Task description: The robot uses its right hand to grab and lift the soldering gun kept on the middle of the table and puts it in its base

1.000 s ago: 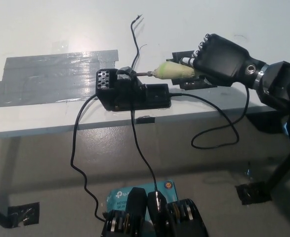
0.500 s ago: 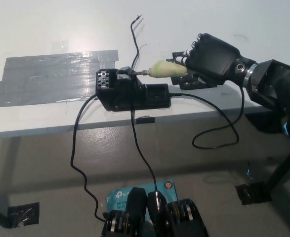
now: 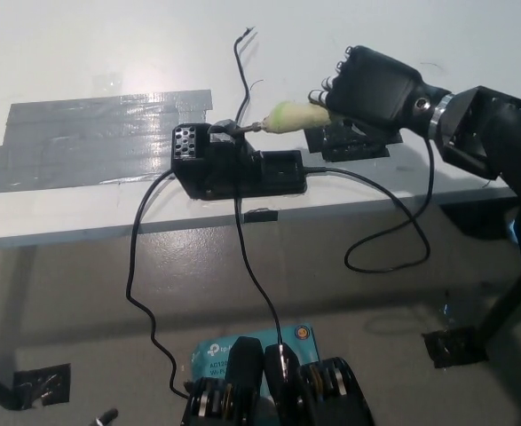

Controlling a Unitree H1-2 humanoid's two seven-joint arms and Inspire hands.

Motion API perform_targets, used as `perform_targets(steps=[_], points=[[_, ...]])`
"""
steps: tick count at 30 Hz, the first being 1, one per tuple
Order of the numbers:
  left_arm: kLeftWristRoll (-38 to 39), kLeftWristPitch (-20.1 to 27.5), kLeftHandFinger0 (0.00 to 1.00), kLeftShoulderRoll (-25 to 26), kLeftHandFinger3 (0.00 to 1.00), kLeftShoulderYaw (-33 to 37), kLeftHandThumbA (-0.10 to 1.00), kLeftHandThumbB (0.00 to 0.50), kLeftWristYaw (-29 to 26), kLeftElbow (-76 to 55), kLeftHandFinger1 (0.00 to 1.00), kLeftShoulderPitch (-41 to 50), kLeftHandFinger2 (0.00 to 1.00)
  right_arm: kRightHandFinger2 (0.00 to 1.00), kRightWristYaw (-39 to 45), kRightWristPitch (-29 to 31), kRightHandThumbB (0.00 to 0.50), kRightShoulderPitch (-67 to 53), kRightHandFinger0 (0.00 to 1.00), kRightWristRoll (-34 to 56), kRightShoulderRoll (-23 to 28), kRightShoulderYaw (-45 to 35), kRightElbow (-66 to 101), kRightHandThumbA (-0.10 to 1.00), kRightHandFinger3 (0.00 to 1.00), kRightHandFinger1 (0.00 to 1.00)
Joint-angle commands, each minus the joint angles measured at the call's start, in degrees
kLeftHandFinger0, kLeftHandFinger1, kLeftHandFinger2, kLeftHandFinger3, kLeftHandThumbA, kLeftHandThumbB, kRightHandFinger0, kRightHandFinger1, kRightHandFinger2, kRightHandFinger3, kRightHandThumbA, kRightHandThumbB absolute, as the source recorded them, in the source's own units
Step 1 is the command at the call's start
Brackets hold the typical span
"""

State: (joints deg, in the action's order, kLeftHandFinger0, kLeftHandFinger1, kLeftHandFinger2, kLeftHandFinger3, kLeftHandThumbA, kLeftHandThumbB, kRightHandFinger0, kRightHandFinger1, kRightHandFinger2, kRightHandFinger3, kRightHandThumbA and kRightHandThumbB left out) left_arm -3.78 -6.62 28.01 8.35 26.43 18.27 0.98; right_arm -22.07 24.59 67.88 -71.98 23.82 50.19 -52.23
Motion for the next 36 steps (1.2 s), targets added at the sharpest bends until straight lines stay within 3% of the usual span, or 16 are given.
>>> perform_targets(steps=[1,9,12,14,16,17,19,23,25,28,31,34,35,36], points=[[-0.25,-0.99,0.09,1.12,0.62,-0.20,1.00,0.500,0.15,-1.87,0.31,-0.55,0.43,0.36,-5.33,0.84,0.286,5.18,0.00,-1.39,-0.20,0.77,-1.38,-0.10,0.35,0.00],[-0.50,-0.78,0.09,1.07,0.62,0.31,1.00,0.500,0.51,-2.09,0.30,-0.86,0.43,0.37,-3.97,1.69,0.288,4.28,0.00,1.05,-1.40,0.22,-1.76,-0.10,0.42,0.00],[-0.69,-0.36,0.08,0.86,0.61,0.66,1.00,0.500,0.46,-2.36,0.30,-0.80,0.43,0.39,-3.61,0.21,0.283,3.40,0.00,0.36,-2.29,0.53,-1.05,-0.10,0.39,0.00],[-0.71,-0.13,0.08,0.79,0.61,0.77,1.00,0.500,0.41,-2.46,0.29,-0.77,0.43,0.38,-5.04,-0.65,0.367,3.29,0.00,-0.72,-2.67,1.15,-1.24,-0.05,0.41,0.00],[-1.12,-0.57,0.08,0.75,0.62,1.06,1.00,0.500,0.28,-2.44,0.30,-0.87,0.44,0.37,-5.79,-1.18,0.389,3.28,0.00,-1.10,-3.26,1.47,-2.11,-0.03,0.40,0.00],[-1.49,-0.92,0.08,0.65,0.62,1.25,1.00,0.500,0.06,-2.53,0.30,-0.97,0.44,0.38,-4.04,-1.47,0.355,3.35,0.00,-0.72,-3.53,1.29,-2.12,-0.05,0.47,0.00],[-1.01,-1.60,0.09,0.39,0.61,1.12,1.00,0.500,0.21,-3.42,0.30,-0.64,0.43,0.37,-4.12,-1.81,0.324,3.46,0.00,-0.95,-3.85,1.49,-2.26,-0.08,0.43,0.00],[-0.53,-1.65,0.09,-0.08,0.60,1.29,0.99,0.500,0.48,-3.27,0.30,-0.81,0.43,0.29,-3.12,-1.80,0.329,3.88,0.00,-0.03,-4.69,1.17,-3.66,-0.10,0.60,0.00],[-0.79,-1.59,0.10,-0.04,0.62,1.48,1.00,0.500,0.50,-3.11,0.31,-0.95,0.43,0.25,-3.77,-2.03,0.317,4.11,0.00,0.19,-5.38,1.06,-4.75,-0.10,0.55,0.00],[-0.93,-1.81,0.10,-0.30,0.62,2.05,1.00,0.500,0.80,-2.57,0.31,-1.49,0.43,0.25,-2.92,-3.02,0.294,4.61,0.00,-0.46,-6.16,1.66,-5.68,-0.07,0.60,0.00],[-1.47,-1.70,0.09,-0.51,0.62,2.72,1.00,0.500,0.53,-2.66,0.30,-1.82,0.42,0.27,-2.13,-3.36,0.311,5.52,0.00,-0.69,-7.24,2.09,-6.71,-0.06,0.66,0.00],[-1.23,-1.74,0.09,-0.66,0.62,2.95,1.00,0.500,0.62,-2.32,0.29,-1.98,0.42,0.26,-3.96,-3.05,0.306,5.94,0.00,-0.47,-8.14,2.26,-7.88,-0.05,0.65,0.00],[-1.30,-1.53,0.10,-0.62,0.64,3.07,1.00,0.500,0.64,-1.87,0.30,-2.22,0.45,0.29,-2.23,-2.25,0.264,6.42,0.00,1.61,-9.87,1.09,-9.23,-0.07,0.53,0.00],[-1.38,-1.79,0.10,-0.64,0.64,3.12,1.00,0.500,0.55,-2.15,0.31,-2.27,0.45,0.29,-1.64,-2.52,0.251,6.72,0.00,1.70,-10.54,1.10,-9.81,-0.08,0.52,0.00]])
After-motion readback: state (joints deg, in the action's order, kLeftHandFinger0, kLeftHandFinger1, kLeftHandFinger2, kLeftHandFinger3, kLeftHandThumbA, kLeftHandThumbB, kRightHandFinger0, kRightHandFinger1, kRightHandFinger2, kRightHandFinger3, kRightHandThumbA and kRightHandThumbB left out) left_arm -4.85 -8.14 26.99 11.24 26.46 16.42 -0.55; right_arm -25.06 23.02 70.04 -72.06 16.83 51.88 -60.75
